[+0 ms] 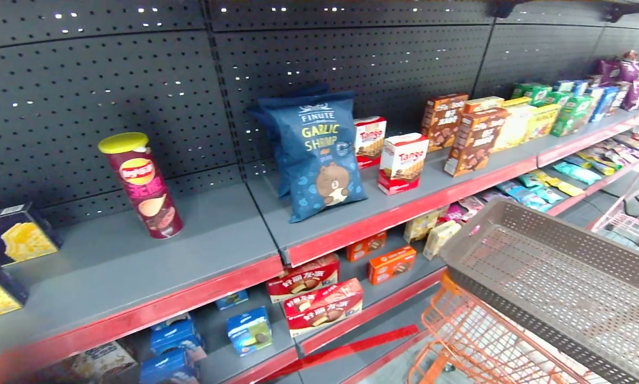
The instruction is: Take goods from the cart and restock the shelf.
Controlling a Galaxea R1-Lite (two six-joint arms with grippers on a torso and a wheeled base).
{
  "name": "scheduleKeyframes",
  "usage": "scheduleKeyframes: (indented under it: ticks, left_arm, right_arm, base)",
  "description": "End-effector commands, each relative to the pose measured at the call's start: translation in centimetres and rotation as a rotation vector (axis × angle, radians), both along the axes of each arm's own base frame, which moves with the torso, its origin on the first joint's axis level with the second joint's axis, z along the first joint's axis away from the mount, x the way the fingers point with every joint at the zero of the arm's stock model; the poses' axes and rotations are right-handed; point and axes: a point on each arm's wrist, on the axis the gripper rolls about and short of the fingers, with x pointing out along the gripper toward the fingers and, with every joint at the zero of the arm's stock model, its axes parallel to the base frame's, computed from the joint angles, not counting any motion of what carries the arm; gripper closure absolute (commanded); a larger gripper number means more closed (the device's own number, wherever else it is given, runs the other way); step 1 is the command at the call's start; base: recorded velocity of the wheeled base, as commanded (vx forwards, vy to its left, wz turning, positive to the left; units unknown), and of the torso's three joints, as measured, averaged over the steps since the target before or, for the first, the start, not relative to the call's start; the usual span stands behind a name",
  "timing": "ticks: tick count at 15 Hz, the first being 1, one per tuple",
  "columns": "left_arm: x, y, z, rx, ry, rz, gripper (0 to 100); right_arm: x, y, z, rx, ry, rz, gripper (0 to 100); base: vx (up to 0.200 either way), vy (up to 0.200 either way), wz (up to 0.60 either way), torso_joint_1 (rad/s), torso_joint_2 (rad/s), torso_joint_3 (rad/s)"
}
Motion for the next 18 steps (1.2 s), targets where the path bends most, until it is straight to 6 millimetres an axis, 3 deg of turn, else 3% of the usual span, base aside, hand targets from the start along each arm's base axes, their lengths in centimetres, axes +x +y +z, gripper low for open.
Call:
scheduleKeyframes:
  ticks: [1, 14, 18]
  left_arm:
    - [0.02, 0.0, -0.01, 0.0, 0.002, 0.001, 0]
    - [0.02, 0.0, -0.01, 0.0, 0.002, 0.001, 0]
    - [0.02, 0.0, -0.01, 0.0, 0.002, 0.0, 0]
  right_arm:
    - [0.01, -0.01, 0.04, -0.001, -0.001, -0.002, 100]
    - [-0.08, 0.02, 0.23, -0.004, -0.01, -0.001, 100]
    - [-0.09, 0.04, 0.29, -0.028, -0.007, -0.001, 100]
  base:
    - [0.0, 0.0, 0.6, 0.007, 0.0, 0.007]
    - [0.0, 0.0, 0.05, 0.001, 0.0, 0.0]
    - [0.0, 0.0, 0.6, -0.074, 0.15, 0.094]
